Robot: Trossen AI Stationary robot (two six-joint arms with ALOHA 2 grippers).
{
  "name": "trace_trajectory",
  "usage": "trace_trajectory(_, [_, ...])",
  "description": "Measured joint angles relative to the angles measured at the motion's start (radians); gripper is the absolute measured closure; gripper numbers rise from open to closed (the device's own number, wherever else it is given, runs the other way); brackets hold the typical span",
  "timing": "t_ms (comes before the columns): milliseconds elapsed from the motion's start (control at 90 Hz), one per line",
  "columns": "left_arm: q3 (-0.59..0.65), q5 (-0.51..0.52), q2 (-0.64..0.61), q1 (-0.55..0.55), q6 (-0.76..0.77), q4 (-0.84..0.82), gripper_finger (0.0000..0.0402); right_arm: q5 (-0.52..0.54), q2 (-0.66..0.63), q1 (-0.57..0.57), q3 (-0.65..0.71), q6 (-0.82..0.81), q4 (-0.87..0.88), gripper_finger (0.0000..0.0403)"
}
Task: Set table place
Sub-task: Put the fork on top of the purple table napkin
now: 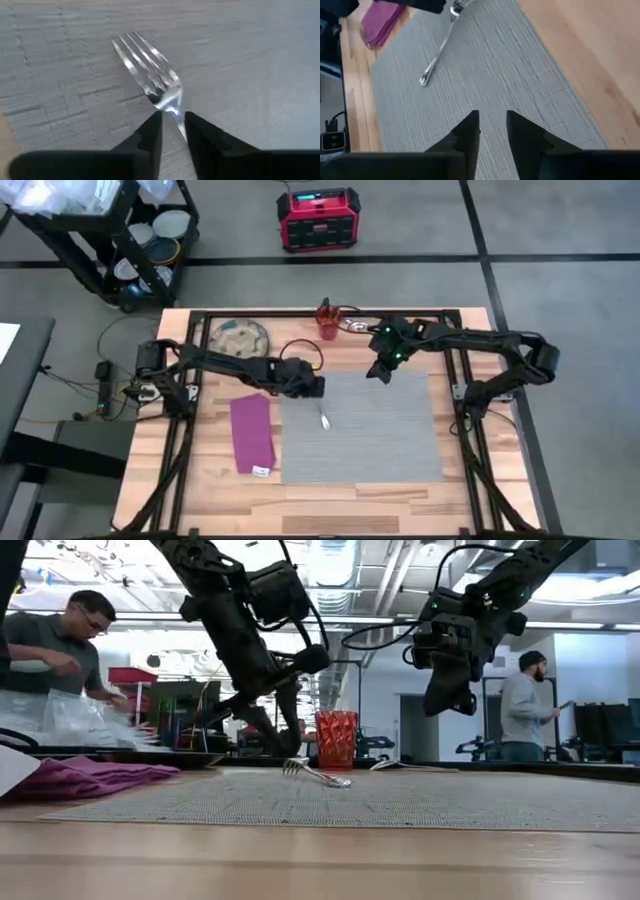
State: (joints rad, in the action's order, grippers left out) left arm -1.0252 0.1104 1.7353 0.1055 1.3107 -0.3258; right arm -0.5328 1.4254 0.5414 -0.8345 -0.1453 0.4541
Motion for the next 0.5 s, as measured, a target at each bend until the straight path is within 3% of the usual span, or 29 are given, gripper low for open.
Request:
trace_trajectory(222, [0.000, 0.019, 0.001, -0.001, 0.037, -0.006, 0.0230, -0.018, 0.000, 0.011, 0.000, 0.035, 0.027, 0.0284])
trace_trajectory(500, [-0.002, 0.000, 0.069, 0.021, 0.049, 0.130, 0.0223, -0.022, 0.000, 0.012, 0.000, 0.049, 0.034, 0.0280])
